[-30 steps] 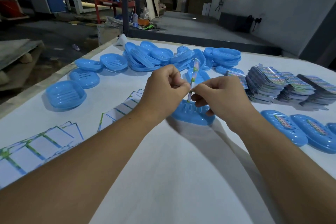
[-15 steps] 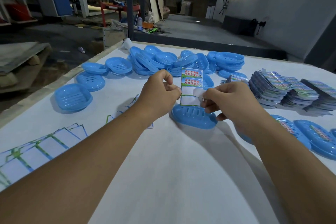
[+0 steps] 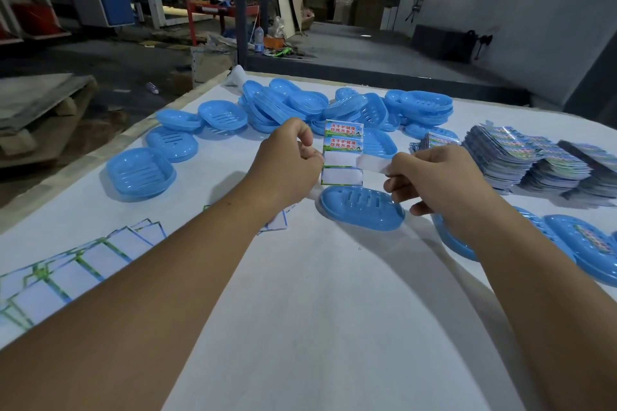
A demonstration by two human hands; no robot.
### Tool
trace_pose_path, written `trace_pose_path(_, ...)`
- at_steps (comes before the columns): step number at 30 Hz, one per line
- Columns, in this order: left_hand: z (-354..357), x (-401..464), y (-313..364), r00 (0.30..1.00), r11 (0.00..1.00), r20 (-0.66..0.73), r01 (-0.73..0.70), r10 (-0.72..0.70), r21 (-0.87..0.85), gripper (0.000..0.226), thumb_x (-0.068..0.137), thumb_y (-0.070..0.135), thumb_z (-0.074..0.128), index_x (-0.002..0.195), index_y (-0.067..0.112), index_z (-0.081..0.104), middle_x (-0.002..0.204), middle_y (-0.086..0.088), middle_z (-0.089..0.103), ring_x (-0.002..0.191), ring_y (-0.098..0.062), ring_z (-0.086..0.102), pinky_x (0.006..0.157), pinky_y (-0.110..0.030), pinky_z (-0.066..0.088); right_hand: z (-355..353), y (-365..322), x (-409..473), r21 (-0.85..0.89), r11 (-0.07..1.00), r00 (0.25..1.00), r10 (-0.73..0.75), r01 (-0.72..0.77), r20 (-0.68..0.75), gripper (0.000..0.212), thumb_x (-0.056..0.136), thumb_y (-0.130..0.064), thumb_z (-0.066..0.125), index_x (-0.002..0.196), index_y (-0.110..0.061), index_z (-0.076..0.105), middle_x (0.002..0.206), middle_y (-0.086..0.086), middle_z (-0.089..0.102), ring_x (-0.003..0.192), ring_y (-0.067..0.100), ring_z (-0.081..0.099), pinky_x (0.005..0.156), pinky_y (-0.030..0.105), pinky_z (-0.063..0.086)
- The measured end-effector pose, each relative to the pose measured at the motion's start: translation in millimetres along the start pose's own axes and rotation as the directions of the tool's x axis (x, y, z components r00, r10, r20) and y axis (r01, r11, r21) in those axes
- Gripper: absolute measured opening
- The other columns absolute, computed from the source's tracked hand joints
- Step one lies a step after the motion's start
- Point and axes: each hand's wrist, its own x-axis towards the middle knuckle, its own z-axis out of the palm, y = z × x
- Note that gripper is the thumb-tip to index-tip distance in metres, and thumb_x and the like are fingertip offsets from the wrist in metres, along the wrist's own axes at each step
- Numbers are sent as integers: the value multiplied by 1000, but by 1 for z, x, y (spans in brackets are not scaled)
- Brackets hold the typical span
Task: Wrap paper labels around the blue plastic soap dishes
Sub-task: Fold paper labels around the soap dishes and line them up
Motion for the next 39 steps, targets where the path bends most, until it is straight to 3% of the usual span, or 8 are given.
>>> trace_pose_path(11,-22,5,-4,998,946,-53,56,-41,318,19,92,24,60,105,19,48,91,-1,56,86,-21,55,67,-33,42,-2,2,2,-29,999,999,16,-18,-41,18,82,-24,67,72,-11,76,65,2,74,50,9,66,39,19,44)
trace_pose_path(19,-34,0,-2,1000,549,-9,17,-17,836,33,90,49,61,107,21,63,101,-4,61,103,-24,52,77,-37,41,4,1,-2,-45,999,1000,-16,16,-3,18,80,-23,69,74,-7,73,64,0,73,51,9,64,40,19,44)
trace_pose_path(21,-29,-3,4,999,755,-17,-24,47,656,23,87,43,64,97,23,69,101,1,67,103,-20,57,82,-35,49,7,0,-2,-54,998,999,-30,29,-15,17,80,-22,68,71,-8,72,62,0,72,49,9,63,40,19,44)
trace_pose_path(22,-23,-7,10,999,892,-3,-38,45,450,16,86,39,67,90,24,71,93,7,70,94,-13,61,80,-32,52,8,0,-3,-60,997,999,-40,39,-22,17,80,-22,68,69,-8,72,60,0,72,48,9,62,40,19,44)
trace_pose_path(24,-10,-17,20,997,997,70,-36,32,63,9,83,31,71,80,23,74,75,12,72,76,-1,65,70,-24,52,10,-1,-4,-71,996,998,-62,59,-28,18,78,-22,69,65,-9,70,58,-1,70,46,9,59,39,19,43)
trace_pose_path(27,2,-27,27,984,986,175,-13,42,-167,8,81,32,76,79,24,78,75,13,74,76,-1,68,74,-24,55,11,-3,-6,-77,994,996,-85,83,-14,20,75,-22,72,66,-5,69,55,0,68,45,9,54,40,20,43)
trace_pose_path(33,4,-34,30,961,970,276,57,11,-238,11,85,28,73,82,21,81,87,-2,78,90,-12,72,92,-39,55,12,-5,-10,-85,987,991,-133,134,16,22,77,-25,75,60,-13,67,54,0,67,43,7,53,40,20,44)
trace_pose_path(39,6,-33,29,963,968,269,59,8,-242,17,86,30,74,70,26,78,78,7,77,78,-3,69,76,-22,54,10,-3,-10,-73,985,987,-157,159,30,21,77,-25,75,65,-9,70,57,1,69,46,7,56,42,20,44)
